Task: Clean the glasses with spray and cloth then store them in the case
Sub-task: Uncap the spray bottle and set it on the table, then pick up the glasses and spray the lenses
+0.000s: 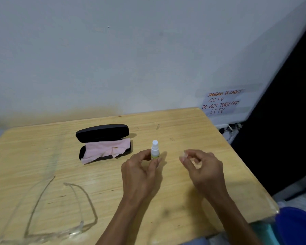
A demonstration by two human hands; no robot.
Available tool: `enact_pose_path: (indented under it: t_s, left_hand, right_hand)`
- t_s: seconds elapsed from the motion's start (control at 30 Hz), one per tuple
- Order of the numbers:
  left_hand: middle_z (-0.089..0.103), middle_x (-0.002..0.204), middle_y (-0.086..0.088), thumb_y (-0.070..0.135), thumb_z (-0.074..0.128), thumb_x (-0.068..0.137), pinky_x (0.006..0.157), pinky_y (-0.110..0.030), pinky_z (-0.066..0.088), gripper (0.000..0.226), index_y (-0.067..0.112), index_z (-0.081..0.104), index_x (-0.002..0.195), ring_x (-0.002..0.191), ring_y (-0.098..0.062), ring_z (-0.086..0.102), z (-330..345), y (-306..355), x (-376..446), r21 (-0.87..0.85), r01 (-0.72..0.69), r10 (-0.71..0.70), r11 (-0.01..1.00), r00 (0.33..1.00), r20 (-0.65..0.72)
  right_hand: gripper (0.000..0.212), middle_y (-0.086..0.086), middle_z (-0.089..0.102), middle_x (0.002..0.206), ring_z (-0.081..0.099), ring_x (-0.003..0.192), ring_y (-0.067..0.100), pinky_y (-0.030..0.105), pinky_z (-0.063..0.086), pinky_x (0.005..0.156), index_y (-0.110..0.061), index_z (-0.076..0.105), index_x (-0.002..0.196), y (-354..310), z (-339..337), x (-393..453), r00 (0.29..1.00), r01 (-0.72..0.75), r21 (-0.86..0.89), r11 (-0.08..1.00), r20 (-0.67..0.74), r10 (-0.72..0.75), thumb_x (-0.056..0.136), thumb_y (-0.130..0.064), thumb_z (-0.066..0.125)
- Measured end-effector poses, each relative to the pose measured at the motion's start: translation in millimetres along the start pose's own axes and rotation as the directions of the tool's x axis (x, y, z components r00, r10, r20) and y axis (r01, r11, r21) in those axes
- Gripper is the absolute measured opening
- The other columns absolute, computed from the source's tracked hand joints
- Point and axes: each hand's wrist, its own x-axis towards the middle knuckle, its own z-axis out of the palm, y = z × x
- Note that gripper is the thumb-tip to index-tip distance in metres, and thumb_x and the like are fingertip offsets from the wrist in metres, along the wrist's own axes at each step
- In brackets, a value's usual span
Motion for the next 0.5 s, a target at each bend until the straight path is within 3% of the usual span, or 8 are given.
enact_pose_path:
  t_s: [0.17,0.37,0.5]
  left_hand:
    - [0.077,0.087,0.011,0.034,0.072,0.078,0.078,-0.032,0.056,0.026,0.024,0.078,0.101,0.082,-0.005,0.071,2,0,-5,0.009,-0.003,0.003,1.000,1.000,0.005]
    - [0.077,0.088,0.010,0.028,0.078,0.080,0.080,-0.032,0.055,0.020,0.025,0.077,0.100,0.084,-0.005,0.071,3,2,-5,0.028,-0.006,0.006,1.000,1.000,-0.002]
    - [0.076,0.087,0.010,0.036,0.073,0.078,0.079,-0.032,0.055,0.024,0.025,0.078,0.100,0.084,-0.006,0.071,3,3,-6,0.036,-0.005,0.005,0.999,1.000,-0.002]
  right_hand:
    - [0.017,-0.026,0.062,0.082,0.058,0.093,0.015,0.046,0.052,0.085,-0.027,0.075,0.103,8,7,-11,1.000,0.023,-0.112,0.993,0.009,-0.022,0.087,-0.033,0.076]
    - [0.023,-0.017,0.069,0.090,0.052,0.099,0.013,0.036,0.039,0.083,-0.028,0.073,0.108,12,12,-12,1.000,0.001,-0.207,0.978,-0.004,-0.002,0.088,-0.038,0.074]
    - [0.023,-0.015,0.071,0.094,0.054,0.101,0.016,0.034,0.034,0.080,-0.029,0.073,0.107,11,12,-12,1.000,-0.016,-0.213,0.977,-0.002,0.016,0.087,-0.040,0.074]
